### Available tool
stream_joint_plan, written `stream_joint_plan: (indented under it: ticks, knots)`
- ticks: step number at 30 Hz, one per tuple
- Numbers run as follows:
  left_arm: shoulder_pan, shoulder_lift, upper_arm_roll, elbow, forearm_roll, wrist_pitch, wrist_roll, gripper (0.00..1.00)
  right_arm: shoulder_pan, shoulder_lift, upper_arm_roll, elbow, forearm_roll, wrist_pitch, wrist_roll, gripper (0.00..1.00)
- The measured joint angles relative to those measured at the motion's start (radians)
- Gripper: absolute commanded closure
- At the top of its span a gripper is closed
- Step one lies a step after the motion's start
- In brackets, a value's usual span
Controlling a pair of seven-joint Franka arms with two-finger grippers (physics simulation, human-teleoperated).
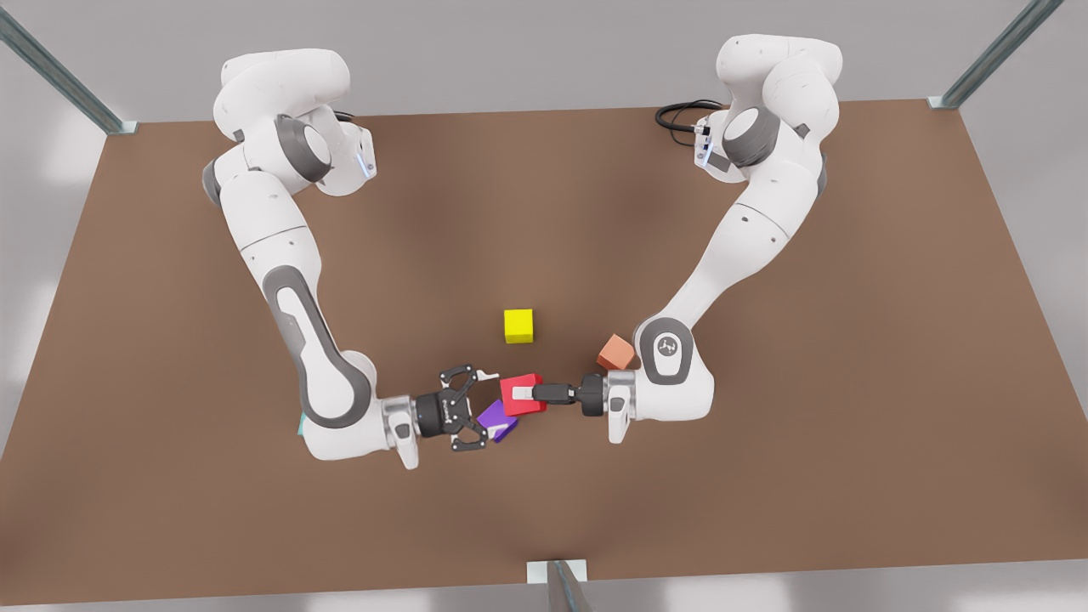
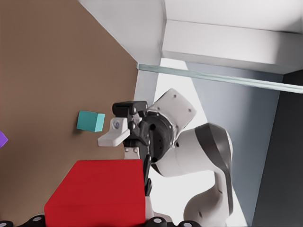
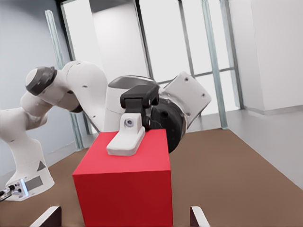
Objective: Pick up red wooden cube and pass to hand red wooden cube and place in blue wooden cube
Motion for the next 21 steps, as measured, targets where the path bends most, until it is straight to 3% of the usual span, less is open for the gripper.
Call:
stream_joint_plan:
  ticks: [13,15,16,17,18,19,20,21]
  knots:
    - [-0.018,0.004,0.000,0.003,-0.002,0.014,0.025,0.34,0.036,0.011,0.014,-0.037,0.068,-0.001,-0.134,0.01]
    - [-0.018,0.004,0.000,0.003,-0.002,0.018,0.027,0.34,0.044,0.016,0.014,-0.037,0.088,0.002,-0.147,0.11]
    - [-0.018,0.004,0.000,0.003,-0.002,0.019,0.028,0.34,0.046,0.018,0.014,-0.037,0.095,0.002,-0.153,0.35]
    - [-0.018,0.005,0.000,0.003,-0.002,0.020,0.029,0.34,0.048,0.020,0.013,-0.037,0.100,0.002,-0.159,0.50]
    - [-0.018,0.005,0.000,0.003,-0.002,0.021,0.030,0.34,0.048,0.021,0.013,-0.037,0.103,0.003,-0.164,0.59]
    - [-0.018,0.005,0.000,0.003,-0.002,0.022,0.031,0.34,0.049,0.023,0.012,-0.037,0.105,0.003,-0.169,0.59]
    - [-0.018,0.005,0.000,0.003,-0.003,0.022,0.033,0.00,0.049,0.024,0.012,-0.037,0.106,0.003,-0.173,0.59]
    - [-0.018,0.005,0.000,0.003,-0.008,0.022,0.037,0.00,0.050,0.025,0.012,-0.037,0.107,0.003,-0.178,0.59]
